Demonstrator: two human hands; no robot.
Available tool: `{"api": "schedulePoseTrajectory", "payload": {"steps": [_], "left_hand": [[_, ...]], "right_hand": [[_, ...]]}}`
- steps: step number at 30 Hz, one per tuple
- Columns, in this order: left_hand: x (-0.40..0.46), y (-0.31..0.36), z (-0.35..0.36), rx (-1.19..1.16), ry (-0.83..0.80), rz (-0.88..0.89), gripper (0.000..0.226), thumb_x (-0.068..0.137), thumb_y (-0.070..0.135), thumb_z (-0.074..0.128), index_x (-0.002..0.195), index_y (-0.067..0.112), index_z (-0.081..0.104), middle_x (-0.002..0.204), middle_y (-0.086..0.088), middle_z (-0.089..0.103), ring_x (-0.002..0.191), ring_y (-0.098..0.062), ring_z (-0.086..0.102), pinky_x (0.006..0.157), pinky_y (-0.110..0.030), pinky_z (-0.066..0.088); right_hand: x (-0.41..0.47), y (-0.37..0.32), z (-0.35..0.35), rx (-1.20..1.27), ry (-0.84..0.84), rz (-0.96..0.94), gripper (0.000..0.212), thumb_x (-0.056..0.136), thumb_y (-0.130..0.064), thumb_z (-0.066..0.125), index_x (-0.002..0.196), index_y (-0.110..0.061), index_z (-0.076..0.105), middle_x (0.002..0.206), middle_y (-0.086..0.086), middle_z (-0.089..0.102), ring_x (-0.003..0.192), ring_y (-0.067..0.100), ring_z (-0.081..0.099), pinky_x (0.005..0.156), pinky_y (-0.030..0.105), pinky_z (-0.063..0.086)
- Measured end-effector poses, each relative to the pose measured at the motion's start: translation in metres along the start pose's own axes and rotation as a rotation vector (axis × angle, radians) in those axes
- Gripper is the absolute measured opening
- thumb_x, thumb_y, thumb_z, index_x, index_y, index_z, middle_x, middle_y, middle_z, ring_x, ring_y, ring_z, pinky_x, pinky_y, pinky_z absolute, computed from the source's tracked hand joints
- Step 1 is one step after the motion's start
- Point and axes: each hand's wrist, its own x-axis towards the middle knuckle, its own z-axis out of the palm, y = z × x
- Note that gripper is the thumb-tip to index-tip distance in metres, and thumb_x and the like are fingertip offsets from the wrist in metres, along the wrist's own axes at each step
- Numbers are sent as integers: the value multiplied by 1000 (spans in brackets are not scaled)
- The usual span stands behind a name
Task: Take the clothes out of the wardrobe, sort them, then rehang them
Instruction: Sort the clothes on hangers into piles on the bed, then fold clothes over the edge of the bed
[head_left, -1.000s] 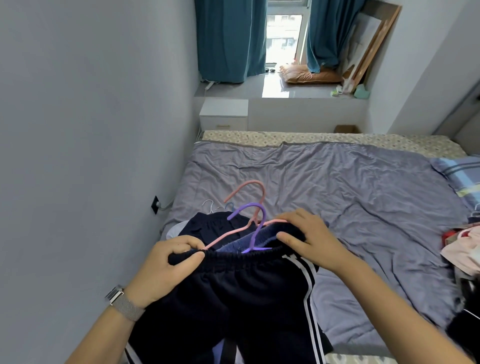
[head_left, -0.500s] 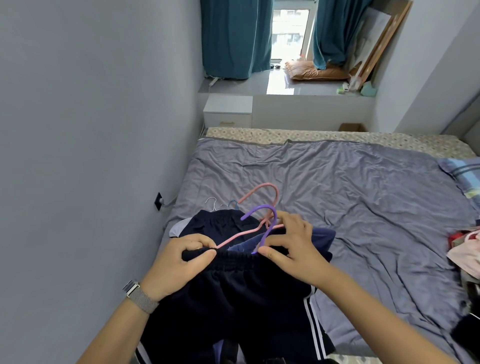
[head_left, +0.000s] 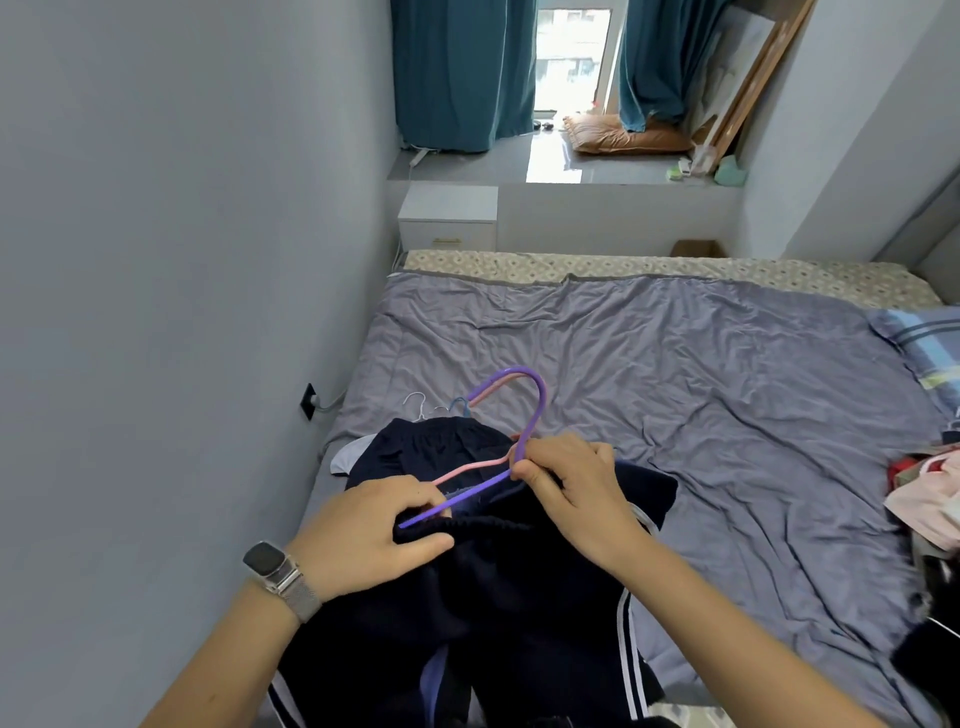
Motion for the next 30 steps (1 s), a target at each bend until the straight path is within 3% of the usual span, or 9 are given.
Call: {"api": "schedulePoseTrajectory", "payload": {"steps": [4, 6, 8, 12, 16, 18, 22, 26, 30], "left_hand": [[2, 1, 2, -32, 140, -55, 47, 69, 70, 54, 55, 26, 43, 60, 8, 49, 58, -7, 47, 57, -29, 42], [-2, 1, 1, -95, 153, -44, 51, 71, 64, 58, 53, 21, 37, 56, 4, 44, 53, -8, 43, 54, -28, 38], [-9, 3, -1, -187, 151, -46, 51, 72, 57, 62, 52, 20, 33, 55, 6, 40, 51, -5, 39, 54, -22, 33], [-12, 18, -3, -314, 159, -66, 47, 70, 48, 67, 50, 19, 36, 55, 8, 42, 52, -4, 40, 55, -19, 34], [-8, 51, 7, -287, 189, -133, 43, 65, 51, 68, 48, 24, 40, 56, 6, 44, 52, -5, 41, 56, -22, 35], [-8, 74, 15, -260, 224, -183, 42, 62, 53, 68, 48, 25, 40, 56, 6, 44, 52, -3, 40, 56, -21, 34], [-26, 120, 38, -208, 313, -272, 42, 60, 51, 69, 47, 23, 41, 60, 4, 49, 53, -2, 44, 57, -11, 33], [-72, 158, 58, -105, 446, -468, 47, 55, 58, 69, 51, 17, 48, 84, 13, 55, 63, -6, 52, 62, -14, 37], [-143, 207, 67, -47, 625, -674, 41, 52, 59, 70, 48, 23, 52, 84, 12, 59, 66, -8, 56, 62, -13, 38]], "right_hand": [[9, -3, -13, 35, -56, -134, 38, 91, -55, 37, 83, -27, 61, 77, -6, 61, 80, 9, 54, 83, 41, 40], [14, 3, -22, 421, -93, -103, 15, 79, -45, 66, 83, -31, 65, 94, -3, 69, 94, 21, 64, 89, 41, 48], [18, 21, -41, 767, -50, -19, 39, 60, -45, 84, 93, -43, 63, 116, -7, 67, 108, 24, 64, 92, 36, 50], [19, 60, -82, 213, -310, -93, 84, 49, -59, 83, 125, -50, 46, 125, -33, 51, 118, -8, 50, 96, 15, 40], [17, 75, -89, -150, -372, -261, 45, 70, -64, 70, 104, -37, 56, 89, -29, 59, 88, 2, 59, 71, 21, 43], [12, 80, -98, -81, -385, -254, 37, 73, -62, 67, 95, -35, 55, 87, -18, 64, 81, 4, 60, 73, 28, 47], [-9, 91, -116, 208, -619, -225, 19, 80, -47, 70, 88, -32, 62, 84, -20, 61, 79, -2, 57, 74, 17, 41], [-38, 82, -108, 345, -874, -297, 54, 79, -63, 61, 90, -11, 66, 83, 11, 61, 74, 6, 52, 77, 37, 47], [-64, 39, -102, 426, -979, -382, 39, 80, -56, 65, 73, -18, 64, 69, 4, 56, 67, 9, 51, 72, 35, 45]]}}
